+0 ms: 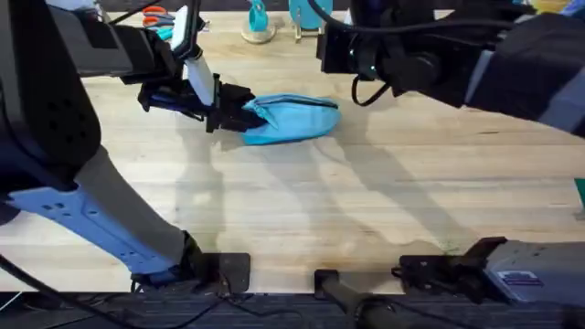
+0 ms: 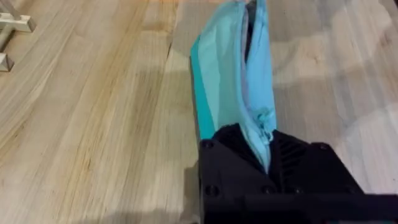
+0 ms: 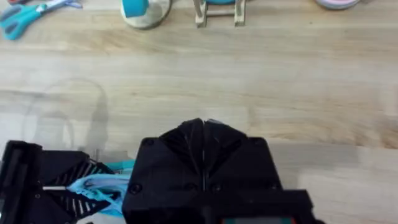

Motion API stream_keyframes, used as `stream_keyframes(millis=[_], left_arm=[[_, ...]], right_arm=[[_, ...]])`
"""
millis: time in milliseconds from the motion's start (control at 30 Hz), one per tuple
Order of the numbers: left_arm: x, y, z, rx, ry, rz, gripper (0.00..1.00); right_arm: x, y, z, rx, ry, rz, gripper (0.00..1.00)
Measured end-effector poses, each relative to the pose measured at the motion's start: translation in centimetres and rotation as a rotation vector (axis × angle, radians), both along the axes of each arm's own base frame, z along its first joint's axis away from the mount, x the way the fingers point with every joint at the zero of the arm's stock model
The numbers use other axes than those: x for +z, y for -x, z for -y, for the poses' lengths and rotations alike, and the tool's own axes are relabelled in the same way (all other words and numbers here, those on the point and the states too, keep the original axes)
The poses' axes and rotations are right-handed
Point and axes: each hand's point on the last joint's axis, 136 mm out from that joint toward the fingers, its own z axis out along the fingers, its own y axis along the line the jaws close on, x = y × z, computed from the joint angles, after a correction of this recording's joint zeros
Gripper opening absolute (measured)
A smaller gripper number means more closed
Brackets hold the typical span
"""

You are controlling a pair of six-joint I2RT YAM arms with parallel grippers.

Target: Unzip the bag, pick up the pens from the table one at a time and place them inside, then zip the bag closed.

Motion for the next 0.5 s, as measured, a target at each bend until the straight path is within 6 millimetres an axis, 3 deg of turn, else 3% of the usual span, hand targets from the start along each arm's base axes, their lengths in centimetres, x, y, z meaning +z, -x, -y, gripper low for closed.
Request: stream_keyframes(millis=[67, 133, 267, 333, 500], left_arm=[[0.00, 0.00, 0.00, 0.000, 0.000, 0.000, 0.046], [0.00, -0.02, 0.00, -0.001, 0.000, 0.003, 0.090], [-0.04, 0.00, -0.07, 0.000, -0.003, 0.003, 0.678], [-0.06, -0.01, -0.11, 0.002, -0.004, 0.000, 0.949], [-0.06, 0.02, -0.11, 0.002, -0.004, -0.002, 0.995]], right_arm=[[0.35, 0.00, 0.15, -0.004, 0.001, 0.010, 0.111], [0.41, -0.01, 0.23, -0.007, 0.004, 0.012, 0.381], [0.42, -0.03, 0.28, -0.007, 0.009, 0.014, 0.944], [0.40, -0.03, 0.29, -0.004, 0.014, 0.014, 0.994], [0.42, -0.03, 0.29, -0.004, 0.014, 0.015, 0.996]])
